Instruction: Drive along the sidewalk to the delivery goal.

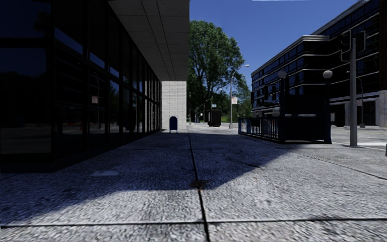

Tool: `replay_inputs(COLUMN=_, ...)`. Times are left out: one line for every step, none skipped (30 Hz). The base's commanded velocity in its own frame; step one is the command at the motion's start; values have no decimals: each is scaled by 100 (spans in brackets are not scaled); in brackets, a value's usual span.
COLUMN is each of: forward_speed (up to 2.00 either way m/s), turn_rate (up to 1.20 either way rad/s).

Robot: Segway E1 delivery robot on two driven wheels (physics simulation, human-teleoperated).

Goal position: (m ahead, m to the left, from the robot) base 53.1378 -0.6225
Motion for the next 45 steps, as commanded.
replay_inputs(forward_speed=200, turn_rate=-33)
replay_inputs(forward_speed=200, turn_rate=-33)
replay_inputs(forward_speed=200, turn_rate=-33)
replay_inputs(forward_speed=200, turn_rate=-33)
replay_inputs(forward_speed=200, turn_rate=-33)
replay_inputs(forward_speed=200, turn_rate=0)
replay_inputs(forward_speed=200, turn_rate=0)
replay_inputs(forward_speed=200, turn_rate=0)
replay_inputs(forward_speed=200, turn_rate=0)
replay_inputs(forward_speed=200, turn_rate=0)
replay_inputs(forward_speed=200, turn_rate=0)
replay_inputs(forward_speed=200, turn_rate=0)
replay_inputs(forward_speed=200, turn_rate=0)
replay_inputs(forward_speed=200, turn_rate=0)
replay_inputs(forward_speed=200, turn_rate=0)
replay_inputs(forward_speed=200, turn_rate=0)
replay_inputs(forward_speed=200, turn_rate=0)
replay_inputs(forward_speed=200, turn_rate=0)
replay_inputs(forward_speed=200, turn_rate=0)
replay_inputs(forward_speed=200, turn_rate=0)
replay_inputs(forward_speed=200, turn_rate=0)
replay_inputs(forward_speed=200, turn_rate=0)
replay_inputs(forward_speed=200, turn_rate=0)
replay_inputs(forward_speed=200, turn_rate=0)
replay_inputs(forward_speed=200, turn_rate=0)
replay_inputs(forward_speed=200, turn_rate=0)
replay_inputs(forward_speed=200, turn_rate=0)
replay_inputs(forward_speed=200, turn_rate=0)
replay_inputs(forward_speed=200, turn_rate=0)
replay_inputs(forward_speed=200, turn_rate=0)
replay_inputs(forward_speed=200, turn_rate=0)
replay_inputs(forward_speed=200, turn_rate=0)
replay_inputs(forward_speed=200, turn_rate=0)
replay_inputs(forward_speed=200, turn_rate=0)
replay_inputs(forward_speed=200, turn_rate=0)
replay_inputs(forward_speed=200, turn_rate=0)
replay_inputs(forward_speed=200, turn_rate=0)
replay_inputs(forward_speed=200, turn_rate=0)
replay_inputs(forward_speed=200, turn_rate=0)
replay_inputs(forward_speed=200, turn_rate=0)
replay_inputs(forward_speed=200, turn_rate=0)
replay_inputs(forward_speed=200, turn_rate=0)
replay_inputs(forward_speed=200, turn_rate=0)
replay_inputs(forward_speed=200, turn_rate=0)
replay_inputs(forward_speed=200, turn_rate=0)
